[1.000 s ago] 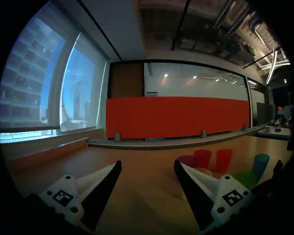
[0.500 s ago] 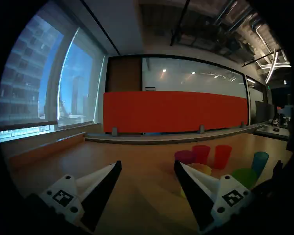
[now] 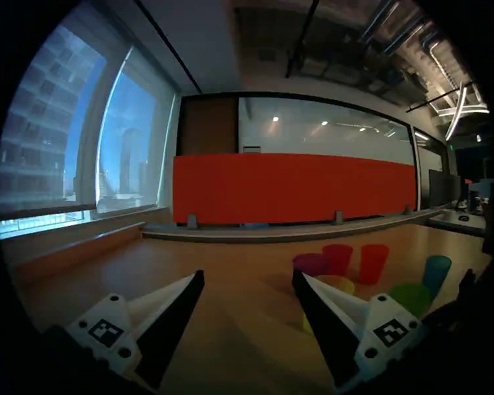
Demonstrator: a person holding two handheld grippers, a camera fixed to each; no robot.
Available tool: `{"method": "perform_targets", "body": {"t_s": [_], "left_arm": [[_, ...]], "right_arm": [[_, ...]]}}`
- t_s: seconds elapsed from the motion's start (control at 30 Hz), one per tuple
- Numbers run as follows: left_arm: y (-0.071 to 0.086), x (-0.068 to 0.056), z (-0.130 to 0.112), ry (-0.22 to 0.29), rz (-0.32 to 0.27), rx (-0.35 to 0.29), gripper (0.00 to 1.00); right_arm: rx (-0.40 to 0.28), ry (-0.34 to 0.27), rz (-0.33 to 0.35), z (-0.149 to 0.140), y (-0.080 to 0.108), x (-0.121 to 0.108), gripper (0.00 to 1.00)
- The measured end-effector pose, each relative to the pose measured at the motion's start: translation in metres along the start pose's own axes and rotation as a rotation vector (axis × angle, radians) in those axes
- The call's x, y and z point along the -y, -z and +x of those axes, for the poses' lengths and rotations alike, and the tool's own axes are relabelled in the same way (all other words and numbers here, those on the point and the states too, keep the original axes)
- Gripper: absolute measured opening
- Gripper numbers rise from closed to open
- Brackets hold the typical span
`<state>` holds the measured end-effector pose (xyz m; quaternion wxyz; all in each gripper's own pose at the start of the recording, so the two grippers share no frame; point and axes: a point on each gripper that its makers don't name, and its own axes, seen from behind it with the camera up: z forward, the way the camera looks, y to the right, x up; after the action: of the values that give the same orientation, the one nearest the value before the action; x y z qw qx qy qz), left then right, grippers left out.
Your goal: Pour water
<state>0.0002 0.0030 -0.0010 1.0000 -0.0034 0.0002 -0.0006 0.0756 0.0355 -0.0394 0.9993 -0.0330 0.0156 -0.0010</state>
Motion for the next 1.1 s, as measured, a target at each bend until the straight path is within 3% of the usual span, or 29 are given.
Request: {"method": "perform_targets", "body": {"t_s": [0.4, 1.1], "left_arm": [[0.000, 0.000, 0.001, 0.000, 0.000, 0.000, 1.00], [0.001, 0.000, 0.000, -0.001, 0.000, 0.000, 0.99]], "right_arm": [[-0.027, 0.072, 0.025, -0.005, -0.006, 0.004, 1.00], [-0.052, -0.006, 0.074, -0.034, -0.025, 0.026, 1.00]]}}
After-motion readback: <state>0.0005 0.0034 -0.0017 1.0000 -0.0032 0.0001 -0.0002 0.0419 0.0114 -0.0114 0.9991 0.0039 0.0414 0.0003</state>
